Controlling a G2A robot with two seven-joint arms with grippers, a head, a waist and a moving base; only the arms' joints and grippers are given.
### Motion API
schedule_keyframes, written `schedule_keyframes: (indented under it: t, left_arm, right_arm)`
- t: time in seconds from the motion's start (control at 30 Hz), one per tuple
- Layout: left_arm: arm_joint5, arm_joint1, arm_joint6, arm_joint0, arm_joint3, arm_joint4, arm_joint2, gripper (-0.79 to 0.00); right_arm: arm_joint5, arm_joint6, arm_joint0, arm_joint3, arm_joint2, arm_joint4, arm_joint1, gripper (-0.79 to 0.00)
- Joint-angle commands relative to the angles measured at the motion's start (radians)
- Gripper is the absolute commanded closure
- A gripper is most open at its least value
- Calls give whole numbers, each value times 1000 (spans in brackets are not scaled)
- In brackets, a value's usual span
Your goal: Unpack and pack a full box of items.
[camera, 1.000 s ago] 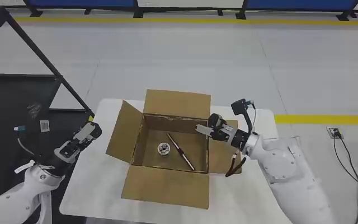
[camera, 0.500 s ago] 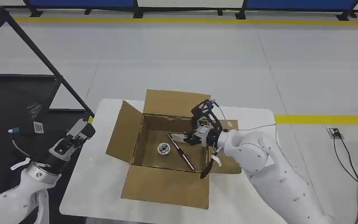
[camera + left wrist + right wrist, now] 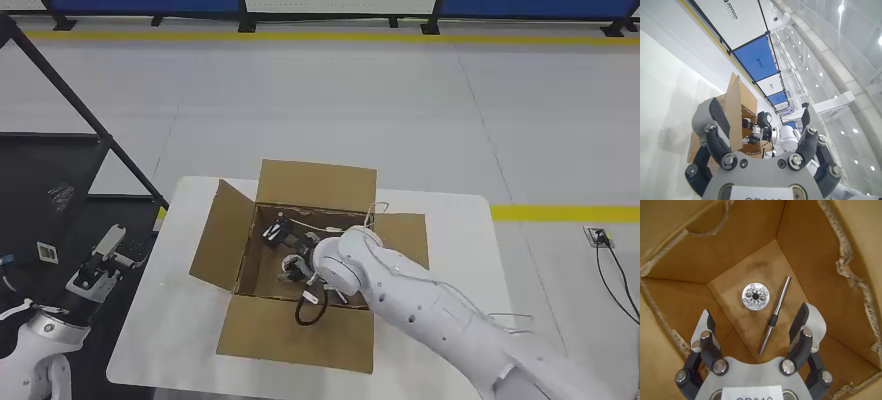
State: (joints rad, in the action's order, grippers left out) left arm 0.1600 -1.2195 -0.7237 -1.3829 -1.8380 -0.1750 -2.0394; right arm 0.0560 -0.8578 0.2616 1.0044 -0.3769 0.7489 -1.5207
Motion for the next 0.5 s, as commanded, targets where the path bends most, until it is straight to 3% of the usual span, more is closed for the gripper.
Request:
schedule_keyframes:
  t: [0.0, 0.27, 0.33, 0.37, 0.4, 0.43, 0.47]
  left_arm:
    - [0, 0, 0, 0, 0, 1, 0, -785]
    - [0, 0, 0, 0, 0, 1, 0, -785]
    - [0, 0, 0, 0, 0, 1, 0, -785]
    - [0, 0, 0, 0, 0, 1, 0, -785]
    - [0, 0, 0, 0, 0, 1, 0, -785]
    - [0, 0, 0, 0, 0, 1, 0, -785]
    - [0, 0, 0, 0, 0, 1, 0, -785]
  right_arm:
    - [7, 16, -14, -81, 24, -19, -42, -785]
    - [49, 59, -53, -328, 71, -58, -177, -785]
    - [62, 68, -59, -376, 74, -63, -201, -557]
    - [69, 71, -61, -400, 74, -67, -212, -489]
    - [72, 76, -63, -424, 75, -66, -222, -520]
    - [75, 81, -64, -444, 76, -65, -232, -480]
    - [80, 87, -65, -464, 76, -67, -241, -379]
